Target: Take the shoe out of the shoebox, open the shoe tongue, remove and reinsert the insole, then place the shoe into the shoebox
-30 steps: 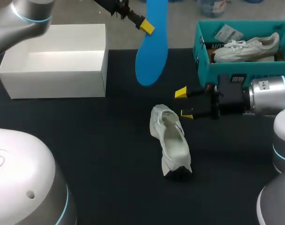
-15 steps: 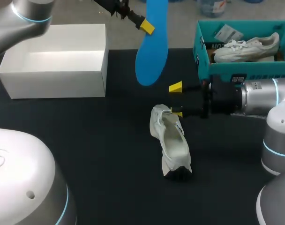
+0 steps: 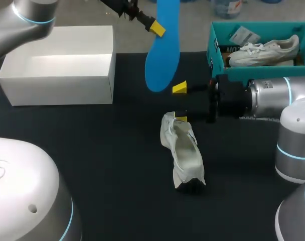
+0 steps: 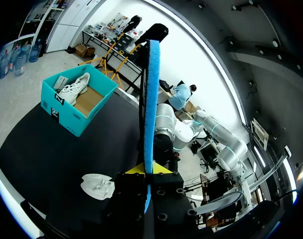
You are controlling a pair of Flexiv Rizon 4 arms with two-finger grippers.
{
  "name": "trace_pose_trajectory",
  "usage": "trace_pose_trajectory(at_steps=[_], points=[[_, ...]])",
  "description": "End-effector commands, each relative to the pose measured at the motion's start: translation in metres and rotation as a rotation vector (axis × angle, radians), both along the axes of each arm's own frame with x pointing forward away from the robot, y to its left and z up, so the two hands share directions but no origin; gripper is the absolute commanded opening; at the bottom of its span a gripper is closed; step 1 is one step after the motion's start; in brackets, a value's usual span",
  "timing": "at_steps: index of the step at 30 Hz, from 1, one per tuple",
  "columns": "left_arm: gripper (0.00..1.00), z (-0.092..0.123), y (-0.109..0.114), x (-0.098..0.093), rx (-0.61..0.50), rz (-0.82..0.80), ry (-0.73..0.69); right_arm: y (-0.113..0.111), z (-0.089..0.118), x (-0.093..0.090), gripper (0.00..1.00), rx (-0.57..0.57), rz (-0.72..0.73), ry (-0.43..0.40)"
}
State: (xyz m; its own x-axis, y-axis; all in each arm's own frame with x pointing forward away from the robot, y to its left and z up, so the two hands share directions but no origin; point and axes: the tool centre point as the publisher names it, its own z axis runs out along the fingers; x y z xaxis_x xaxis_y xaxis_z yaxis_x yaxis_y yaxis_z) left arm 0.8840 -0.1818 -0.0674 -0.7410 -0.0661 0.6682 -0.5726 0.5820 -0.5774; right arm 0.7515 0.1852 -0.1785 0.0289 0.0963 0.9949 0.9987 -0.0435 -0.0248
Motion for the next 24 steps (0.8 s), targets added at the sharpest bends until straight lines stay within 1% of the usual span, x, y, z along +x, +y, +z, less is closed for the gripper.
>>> trace_pose_trajectory(at_steps=[1, 3, 7, 10, 24], points=[[0.0, -0.0001, 0.0002, 0.0002, 0.0, -0.001, 0.0, 0.0064, 0.0043, 0.0008, 1.0, -0.003, 0.007, 0.005], [0.0, -0.0001, 0.0002, 0.0002, 0.0, -0.001, 0.0, 0.0067, 0.0061, 0.0, 1.0, 0.007, 0.009, 0.013], [0.0, -0.0001, 0.0002, 0.0002, 0.0, -0.001, 0.0, 0.0049, 0.0111, -0.0013, 1.0, 0.011, 0.007, 0.001], [0.0, -0.0001, 0.0002, 0.0002, 0.0, -0.001, 0.0, 0.0042, 0.0139, -0.0017, 1.0, -0.005, -0.008, -0.001], [0.0, -0.0001, 0.0002, 0.0002, 0.0, -0.001, 0.0, 0.0042, 0.0139, -0.0017, 1.0, -0.005, -0.008, -0.001]])
